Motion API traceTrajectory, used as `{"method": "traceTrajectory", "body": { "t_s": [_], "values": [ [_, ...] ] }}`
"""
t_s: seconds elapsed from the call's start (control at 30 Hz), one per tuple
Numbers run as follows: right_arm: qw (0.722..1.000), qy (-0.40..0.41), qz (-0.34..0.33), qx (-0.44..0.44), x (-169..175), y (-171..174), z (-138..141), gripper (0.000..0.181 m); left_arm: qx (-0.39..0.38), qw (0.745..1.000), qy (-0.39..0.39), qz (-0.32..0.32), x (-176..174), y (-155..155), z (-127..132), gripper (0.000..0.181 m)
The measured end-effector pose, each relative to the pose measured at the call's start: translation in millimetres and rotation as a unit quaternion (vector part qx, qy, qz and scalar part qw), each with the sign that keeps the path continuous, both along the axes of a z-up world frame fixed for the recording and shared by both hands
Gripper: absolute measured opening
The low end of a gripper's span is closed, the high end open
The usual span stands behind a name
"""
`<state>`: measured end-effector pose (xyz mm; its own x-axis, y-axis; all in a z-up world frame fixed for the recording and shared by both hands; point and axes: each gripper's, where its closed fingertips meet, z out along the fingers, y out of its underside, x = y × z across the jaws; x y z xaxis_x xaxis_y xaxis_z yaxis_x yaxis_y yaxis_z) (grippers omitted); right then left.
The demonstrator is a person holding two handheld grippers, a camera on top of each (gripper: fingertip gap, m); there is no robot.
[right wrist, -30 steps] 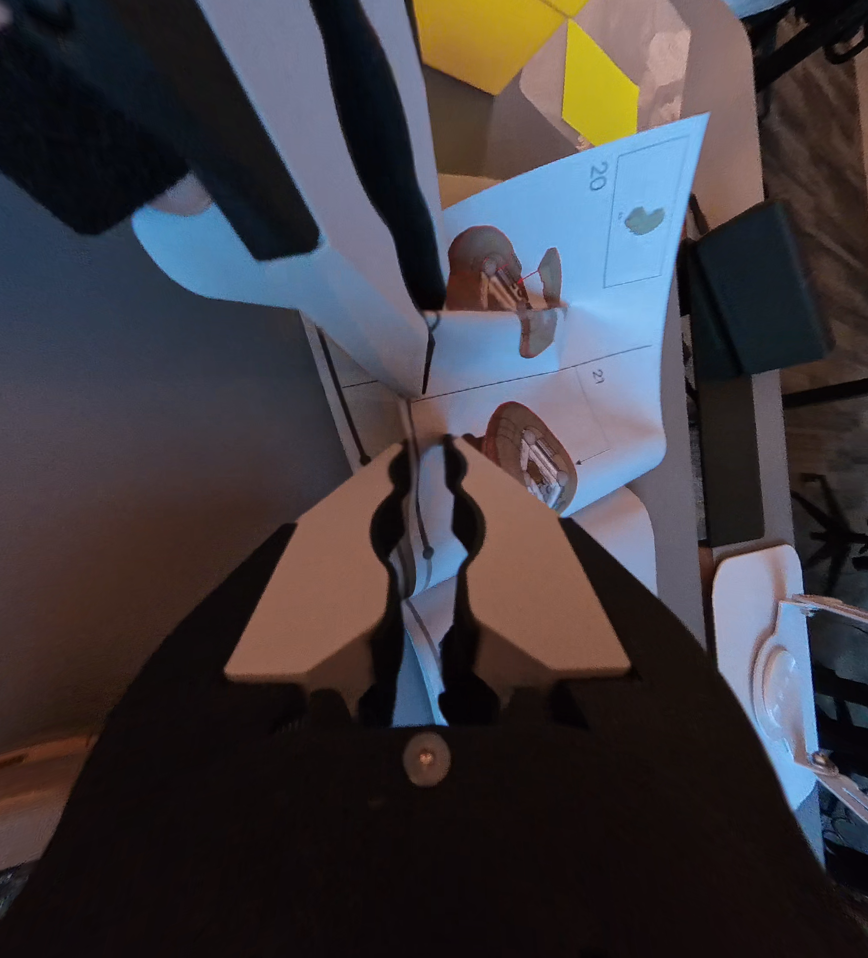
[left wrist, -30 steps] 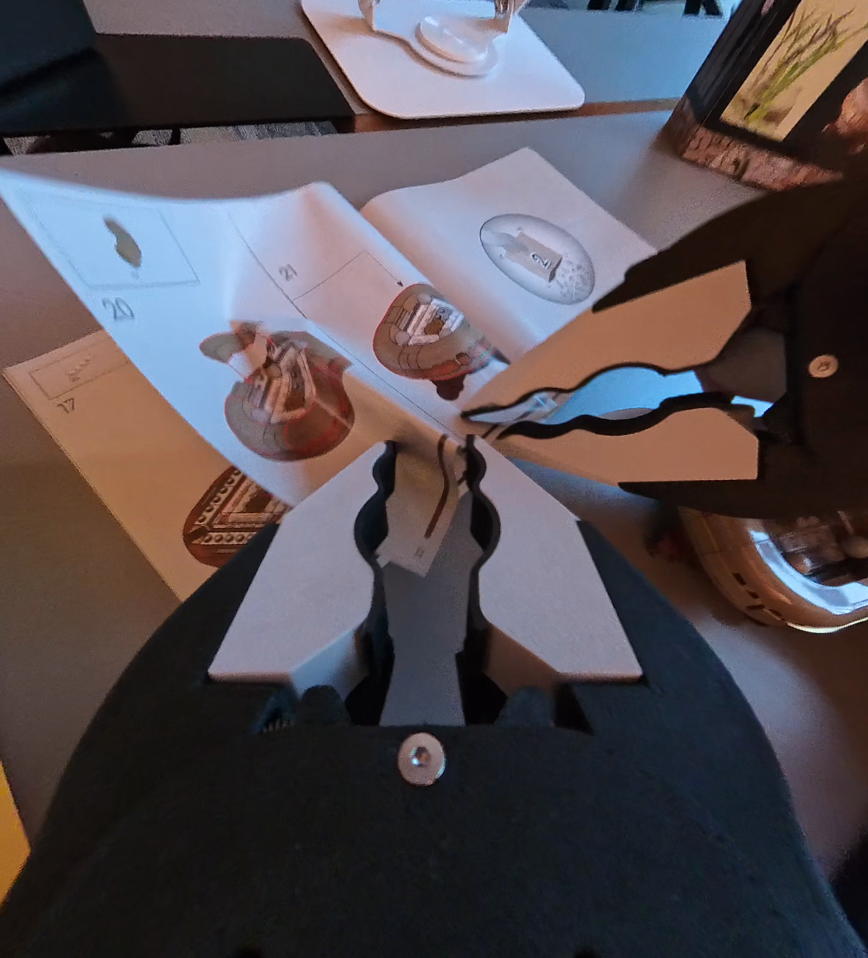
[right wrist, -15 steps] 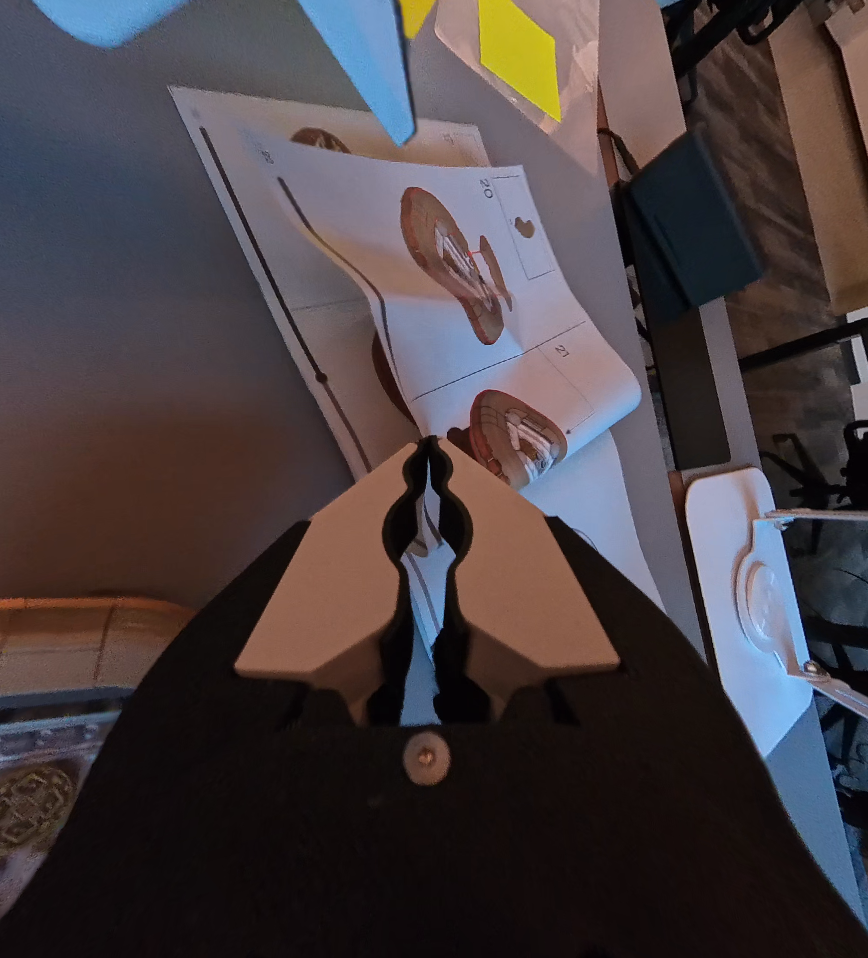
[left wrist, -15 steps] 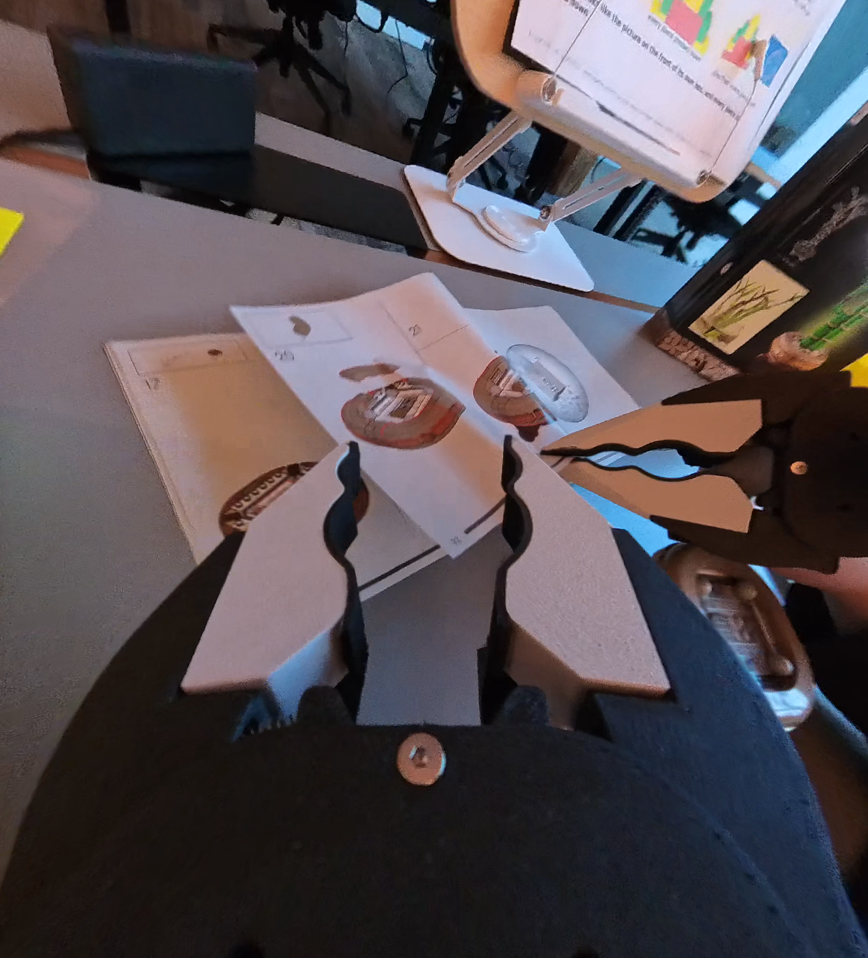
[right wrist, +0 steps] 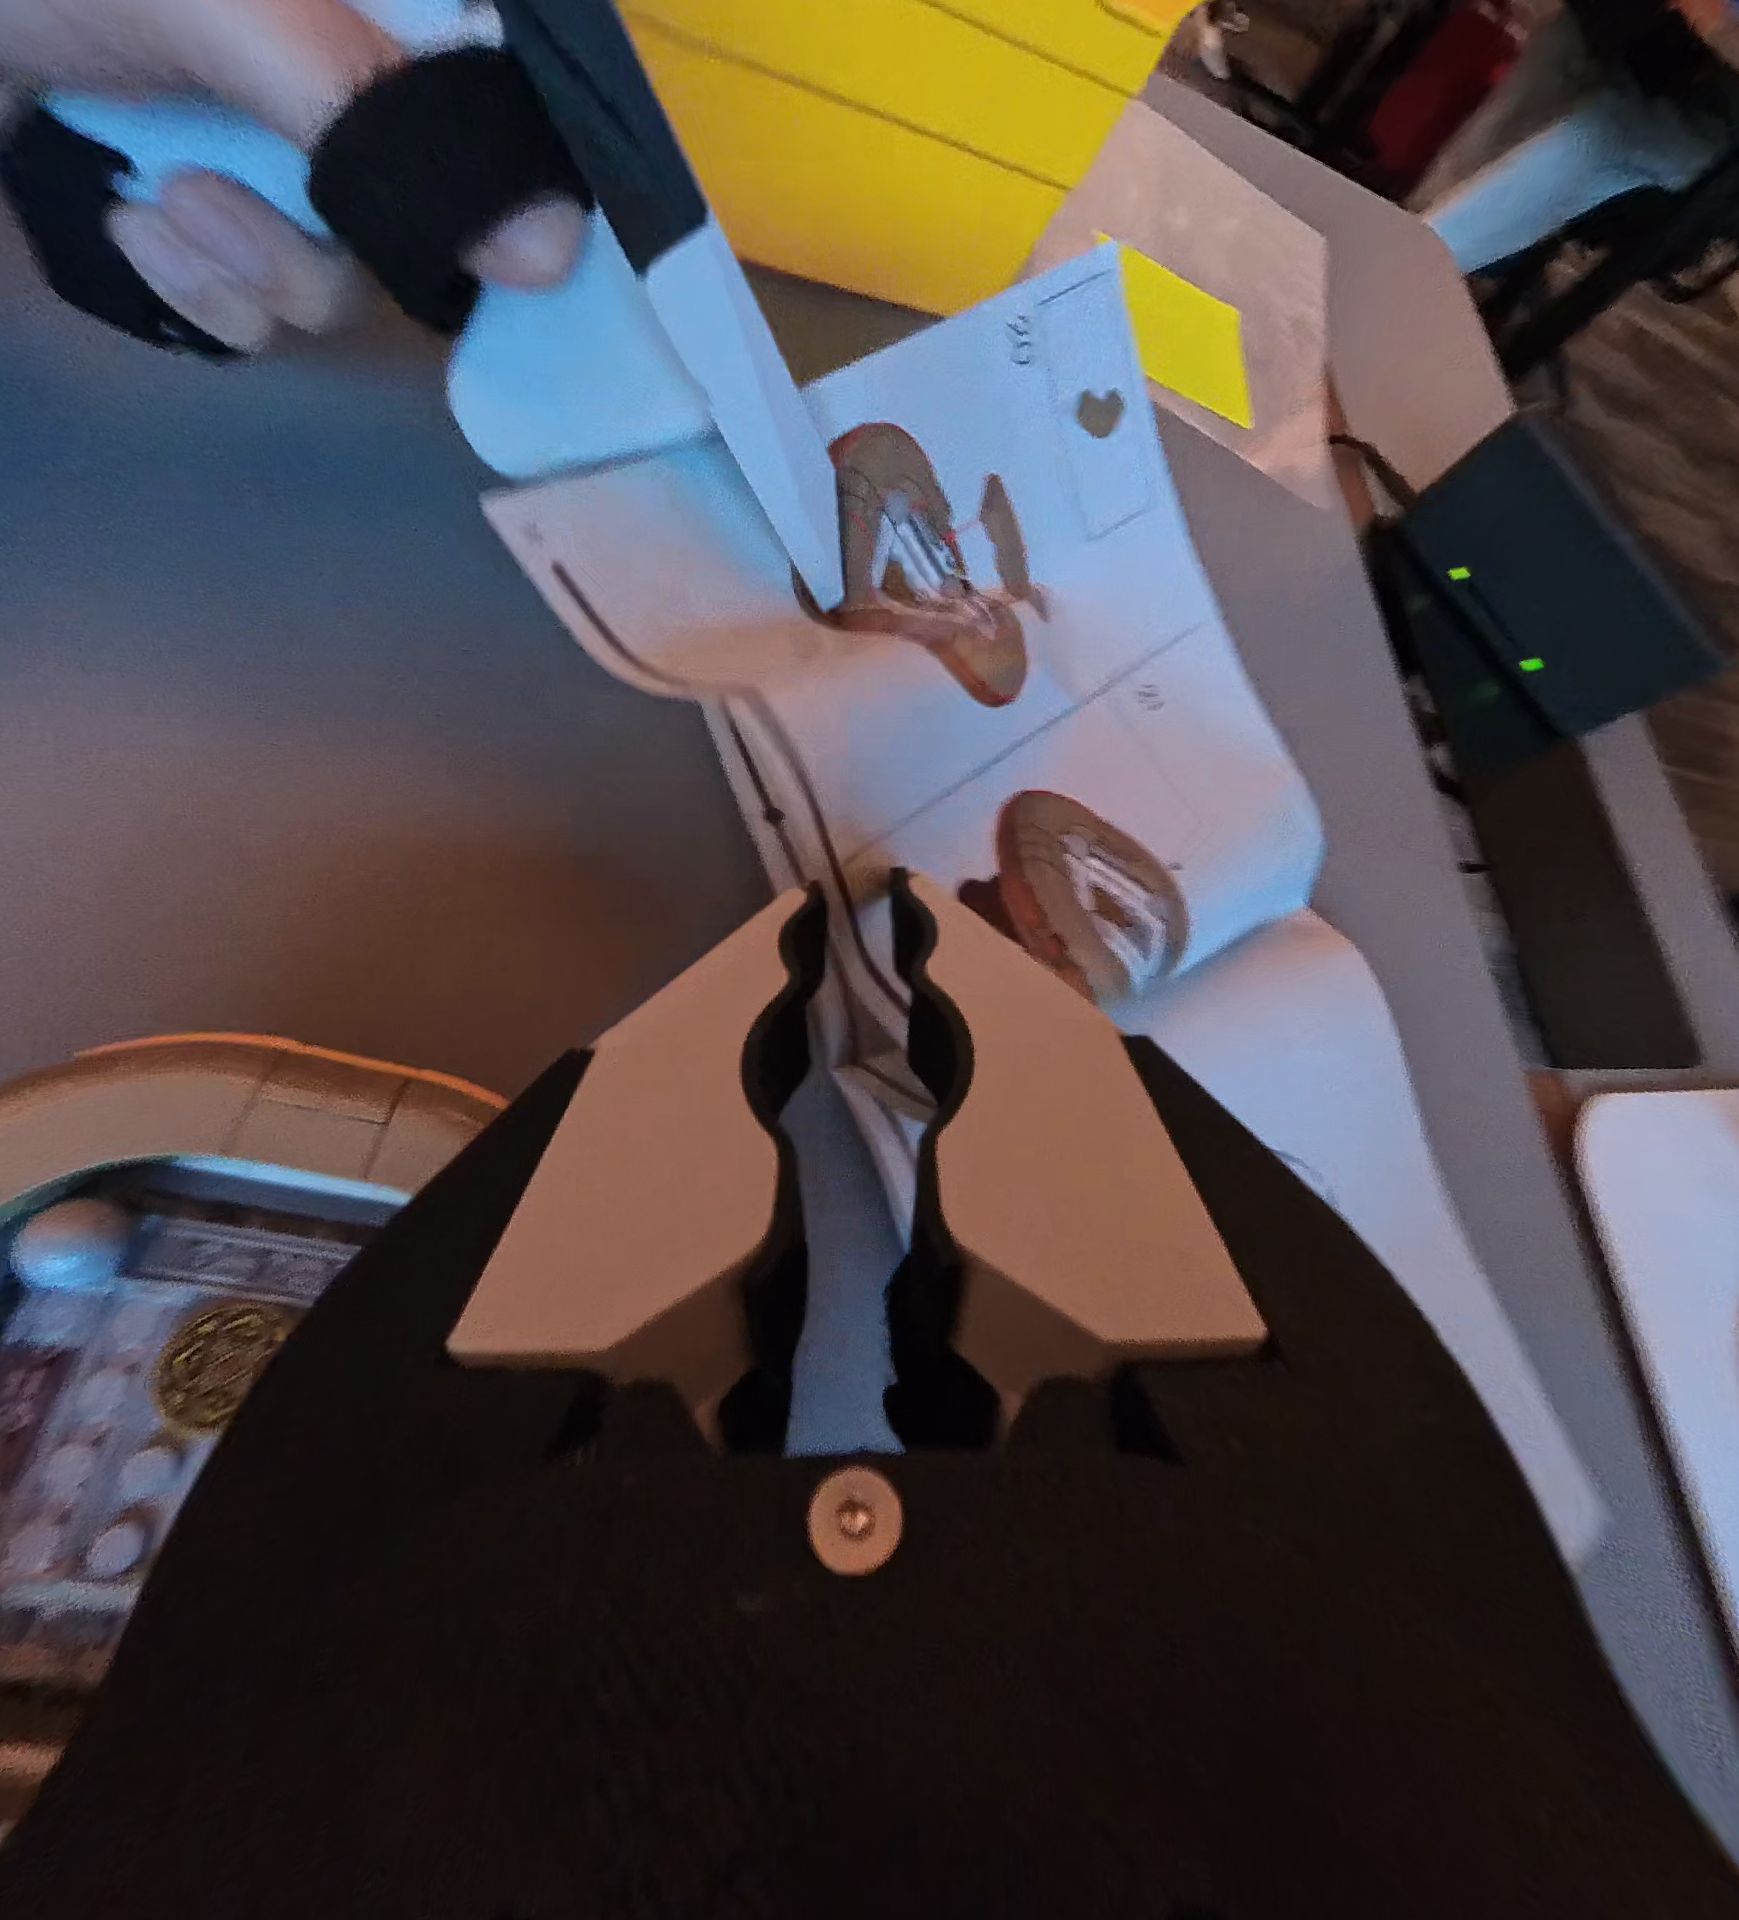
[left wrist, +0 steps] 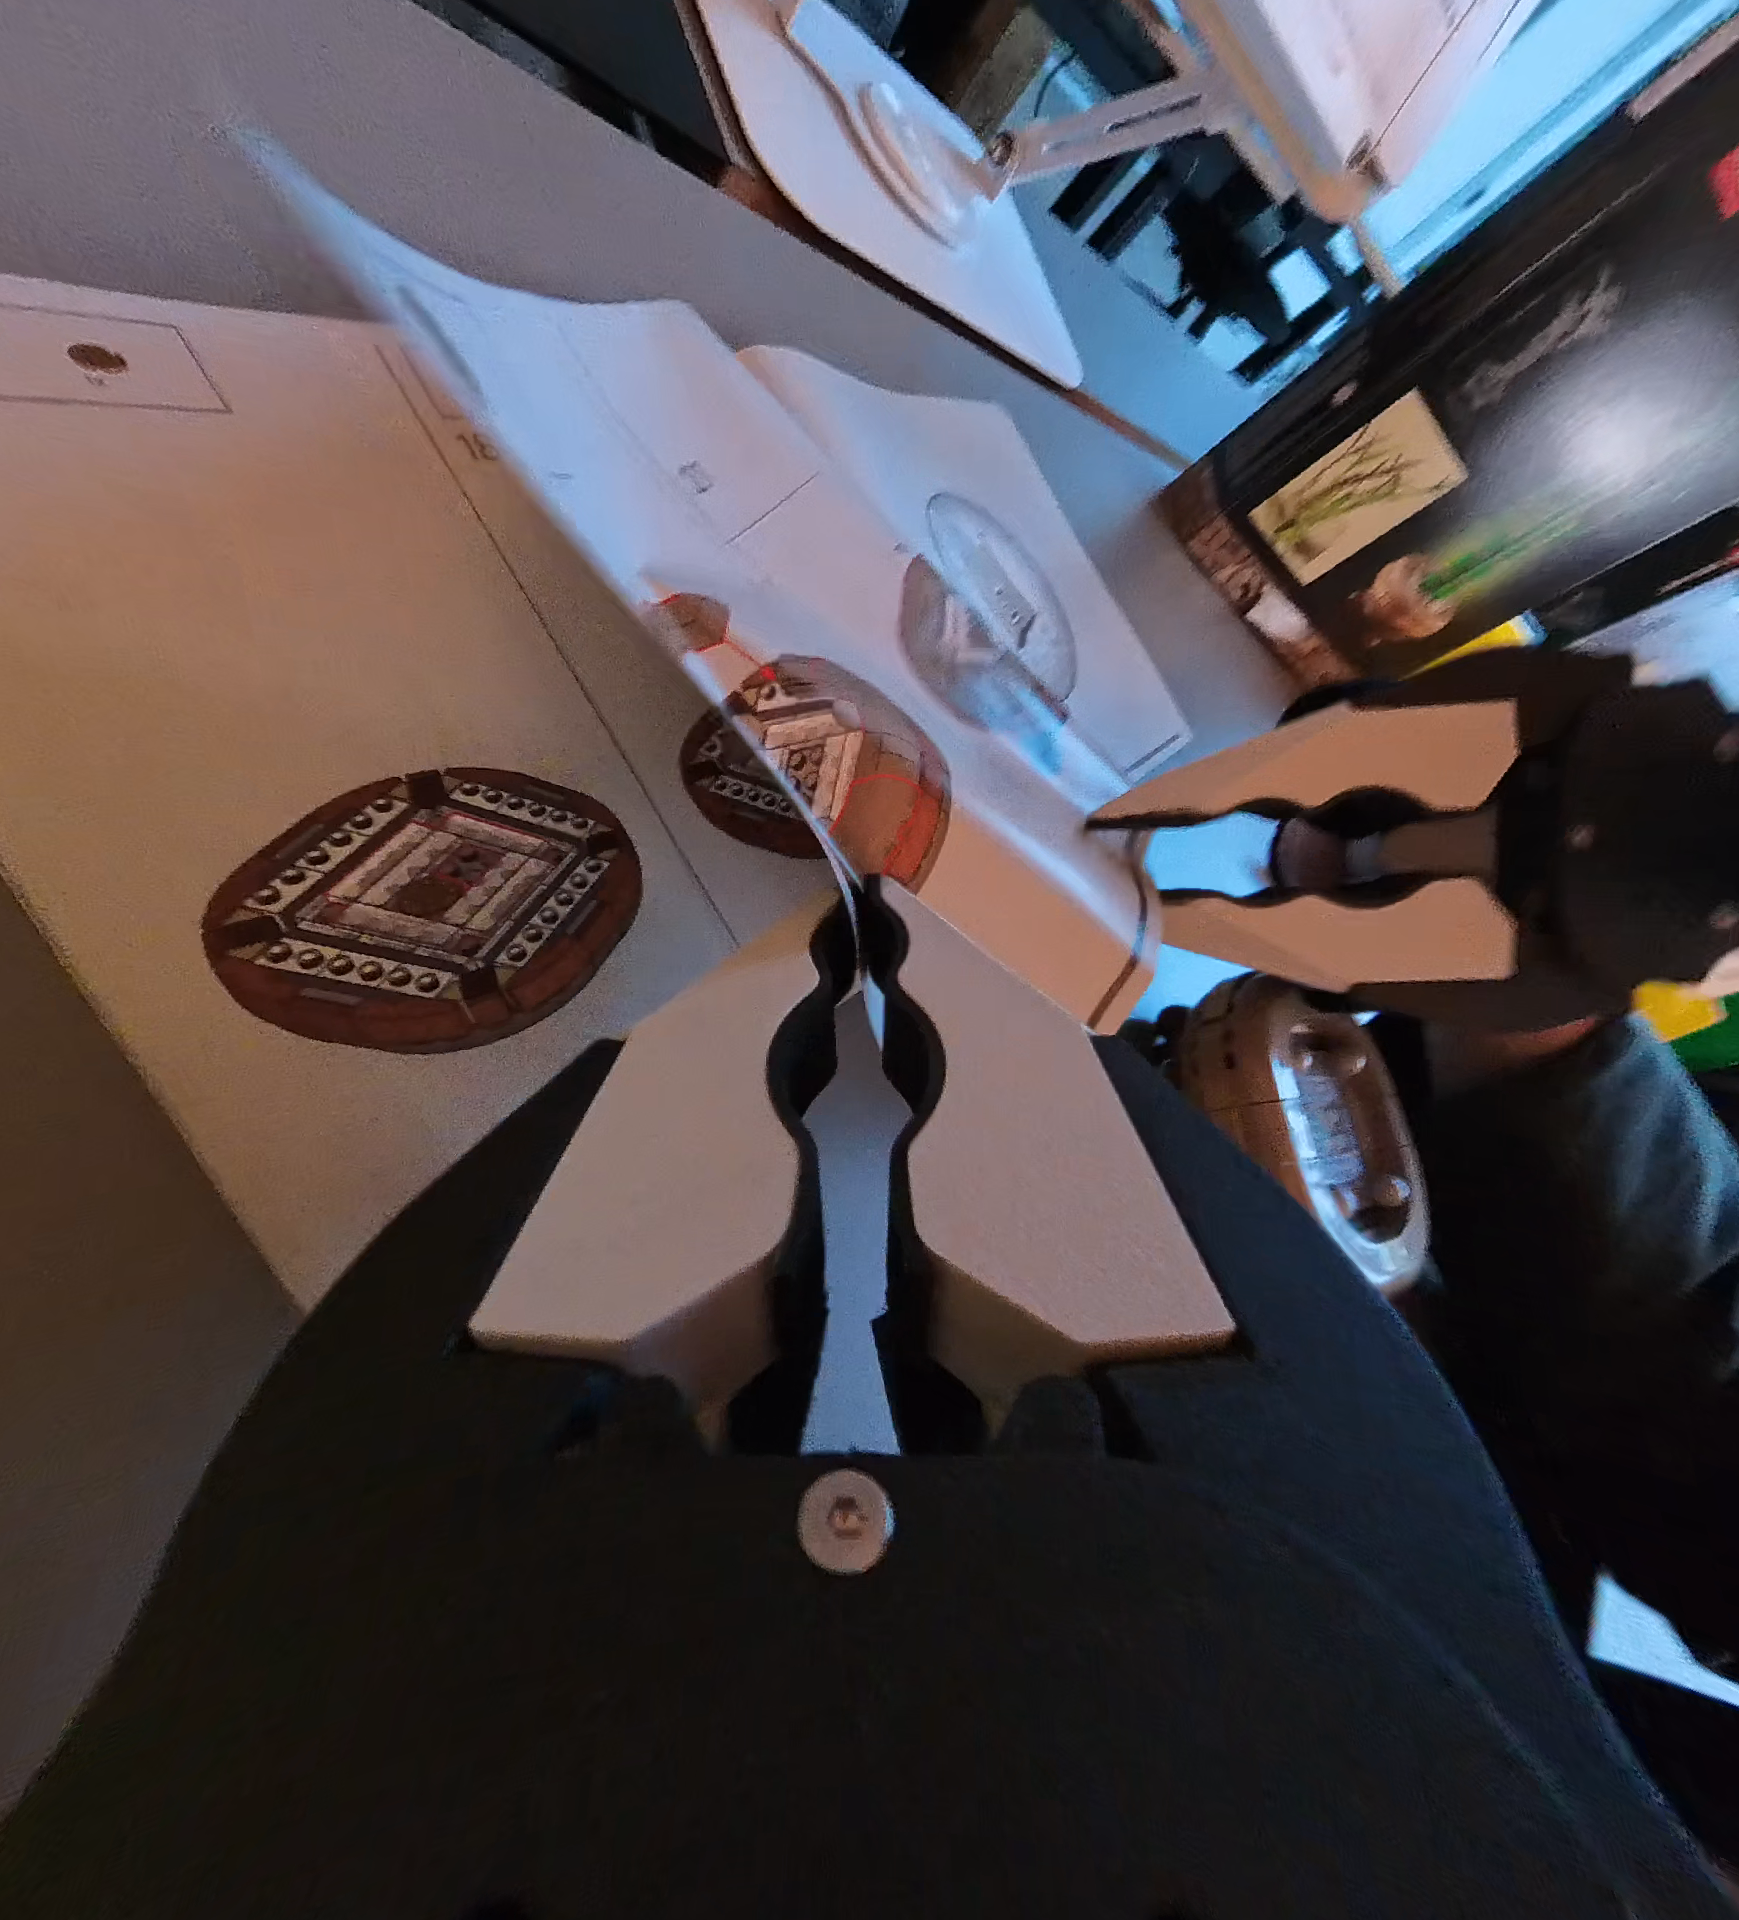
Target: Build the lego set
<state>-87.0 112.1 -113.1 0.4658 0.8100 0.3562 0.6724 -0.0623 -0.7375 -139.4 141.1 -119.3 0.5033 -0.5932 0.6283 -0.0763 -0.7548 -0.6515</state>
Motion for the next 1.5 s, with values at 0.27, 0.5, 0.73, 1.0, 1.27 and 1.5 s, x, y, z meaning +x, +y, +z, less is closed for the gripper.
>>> {"method": "traceTrajectory", "body": {
  "t_s": [0.27, 0.5, 0.73, 1.0, 1.27, 1.5],
  "values": [
    [0.971, 0.192, -0.043, -0.136, 31.7, 6.8, 23.8, 0.026, 0.172, 0.961, 0.218, -0.004, -21.3, 9.3, -1.4, 0.000],
    [0.955, 0.210, -0.085, -0.192, 26.3, 21.0, 4.7, 0.025, 0.203, 0.934, 0.294, 0.008, -34.4, 16.3, -6.2, 0.000],
    [0.975, 0.073, -0.089, -0.191, 19.1, 19.3, -37.8, 0.026, 0.215, 0.922, 0.321, 0.036, -47.9, 25.5, -4.4, 0.000],
    [0.977, 0.055, -0.082, -0.188, 17.1, 17.3, -45.5, 0.026, 0.185, 0.934, 0.303, 0.042, -47.4, 24.8, -8.5, 0.000],
    [0.983, 0.073, -0.043, -0.165, 6.5, 12.9, -30.8, 0.032, 0.170, 0.948, 0.267, 0.034, -39.2, 20.7, -5.7, 0.000],
    [0.990, 0.080, 0.031, -0.111, -39.1, -6.5, 10.4, 0.054, 0.130, 0.983, 0.129, 0.018, -18.7, 10.3, 18.0, 0.000]
  ]
}}
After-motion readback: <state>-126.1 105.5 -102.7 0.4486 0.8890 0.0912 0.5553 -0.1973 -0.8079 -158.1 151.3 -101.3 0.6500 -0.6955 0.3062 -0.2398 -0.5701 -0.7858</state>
